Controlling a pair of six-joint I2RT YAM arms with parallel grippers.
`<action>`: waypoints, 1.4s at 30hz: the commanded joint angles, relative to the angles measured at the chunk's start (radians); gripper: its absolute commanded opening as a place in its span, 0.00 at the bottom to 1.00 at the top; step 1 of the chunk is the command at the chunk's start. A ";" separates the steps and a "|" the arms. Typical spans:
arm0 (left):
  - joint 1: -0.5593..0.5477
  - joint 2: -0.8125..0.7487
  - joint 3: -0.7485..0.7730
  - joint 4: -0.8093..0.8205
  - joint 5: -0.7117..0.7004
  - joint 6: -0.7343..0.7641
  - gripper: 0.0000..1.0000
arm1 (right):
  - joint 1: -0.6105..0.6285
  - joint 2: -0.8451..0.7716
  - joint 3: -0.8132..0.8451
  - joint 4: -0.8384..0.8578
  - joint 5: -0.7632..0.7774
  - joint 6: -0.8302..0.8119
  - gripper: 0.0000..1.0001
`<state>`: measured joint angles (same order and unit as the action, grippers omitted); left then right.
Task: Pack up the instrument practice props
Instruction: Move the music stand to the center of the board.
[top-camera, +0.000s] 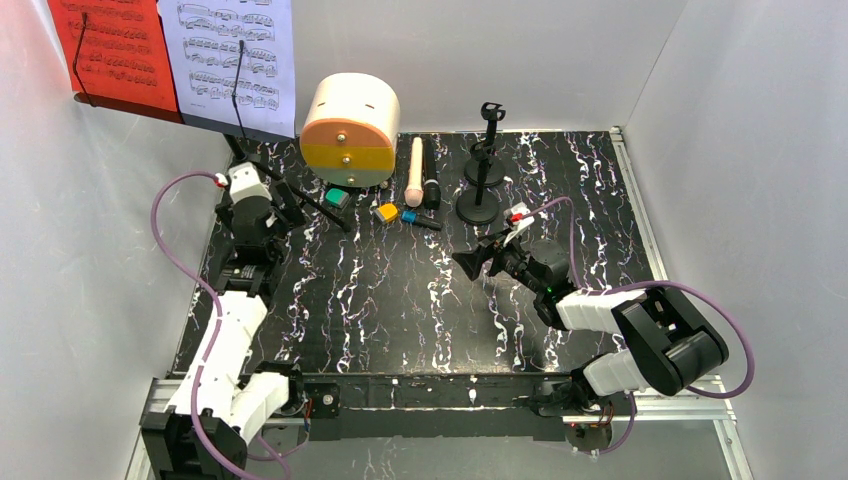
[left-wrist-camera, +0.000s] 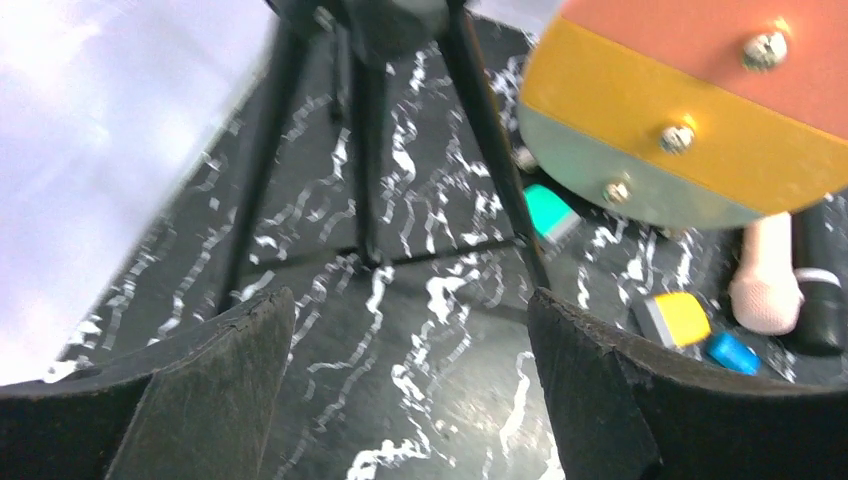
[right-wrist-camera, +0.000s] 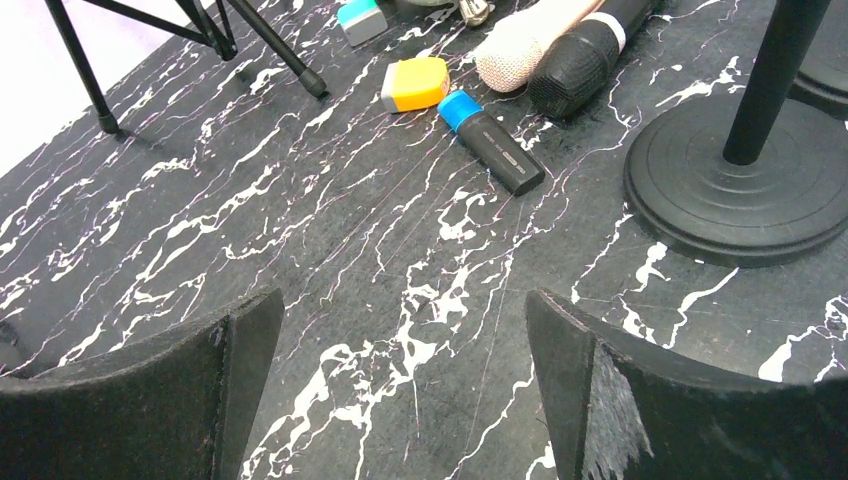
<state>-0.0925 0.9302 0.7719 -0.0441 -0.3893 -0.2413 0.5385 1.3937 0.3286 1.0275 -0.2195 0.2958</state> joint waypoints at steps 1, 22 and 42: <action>0.057 -0.041 -0.021 0.123 -0.068 0.149 0.83 | 0.020 -0.034 -0.006 0.063 0.007 -0.012 0.99; 0.395 0.179 -0.047 0.410 0.602 0.223 0.56 | 0.040 -0.044 -0.003 0.068 -0.012 -0.022 0.99; 0.327 0.030 -0.169 0.362 0.710 0.304 0.22 | 0.043 -0.051 -0.003 0.074 -0.033 -0.021 0.99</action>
<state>0.2737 1.0130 0.6323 0.3752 0.2729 0.0536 0.5766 1.3685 0.3286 1.0309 -0.2417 0.2852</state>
